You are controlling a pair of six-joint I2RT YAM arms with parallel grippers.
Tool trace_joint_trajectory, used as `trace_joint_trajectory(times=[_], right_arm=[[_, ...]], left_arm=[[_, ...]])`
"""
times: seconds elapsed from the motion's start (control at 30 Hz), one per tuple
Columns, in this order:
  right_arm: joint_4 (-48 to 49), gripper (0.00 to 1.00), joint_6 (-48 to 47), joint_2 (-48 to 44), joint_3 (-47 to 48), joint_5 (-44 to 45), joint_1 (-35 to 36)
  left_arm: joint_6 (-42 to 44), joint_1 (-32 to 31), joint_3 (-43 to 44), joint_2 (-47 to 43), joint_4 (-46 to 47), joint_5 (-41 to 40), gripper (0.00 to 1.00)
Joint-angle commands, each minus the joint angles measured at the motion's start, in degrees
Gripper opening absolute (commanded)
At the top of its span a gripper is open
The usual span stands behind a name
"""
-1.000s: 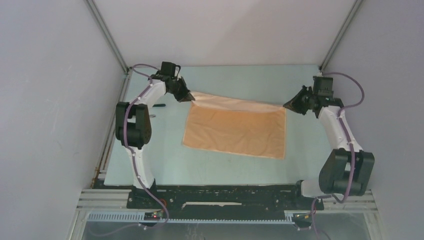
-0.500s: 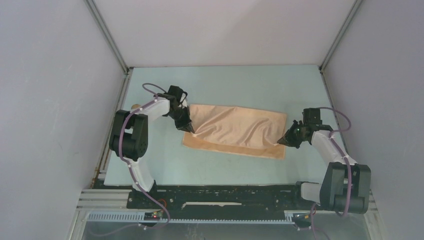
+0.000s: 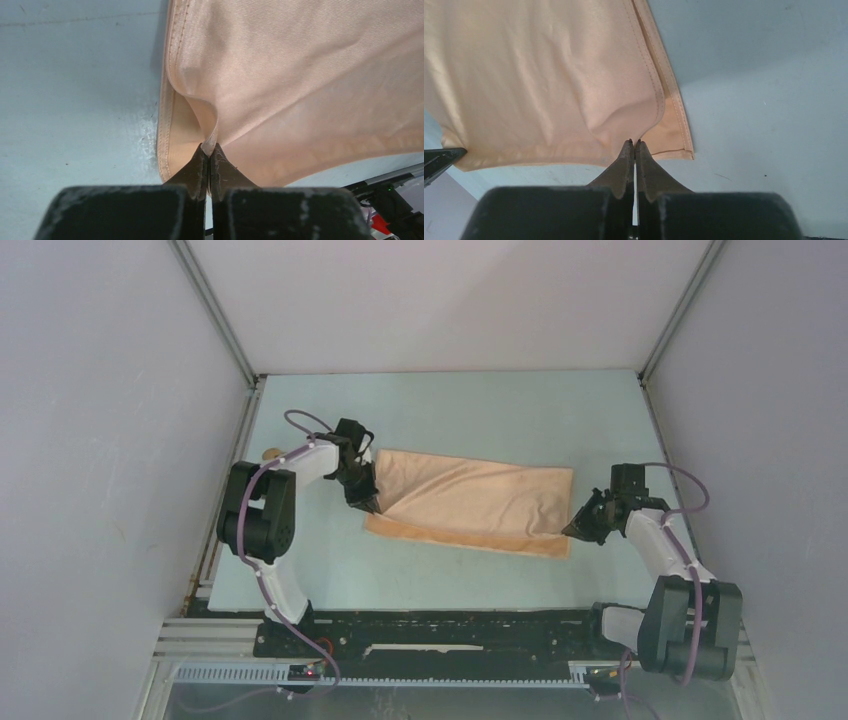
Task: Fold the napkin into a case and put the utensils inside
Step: Fold and flatten the napkin at the center of the board.
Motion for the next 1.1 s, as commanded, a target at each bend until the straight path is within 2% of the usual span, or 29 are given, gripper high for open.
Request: trace_joint_trajectory(times=[0.0, 1.07], right_arm=[[-0.71, 0.0, -0.15, -1.07, -1.11, 1.18, -0.03], [-0.92, 0.0, 4.51, -1.87, -5.09, 6.57, 1.8]], left_arm=[[1.6, -0.44, -1.22, -1.31, -0.62, -1.64, 0.0], [1.66, -2.8, -3.45, 1.33, -0.31, -4.38, 0.0]])
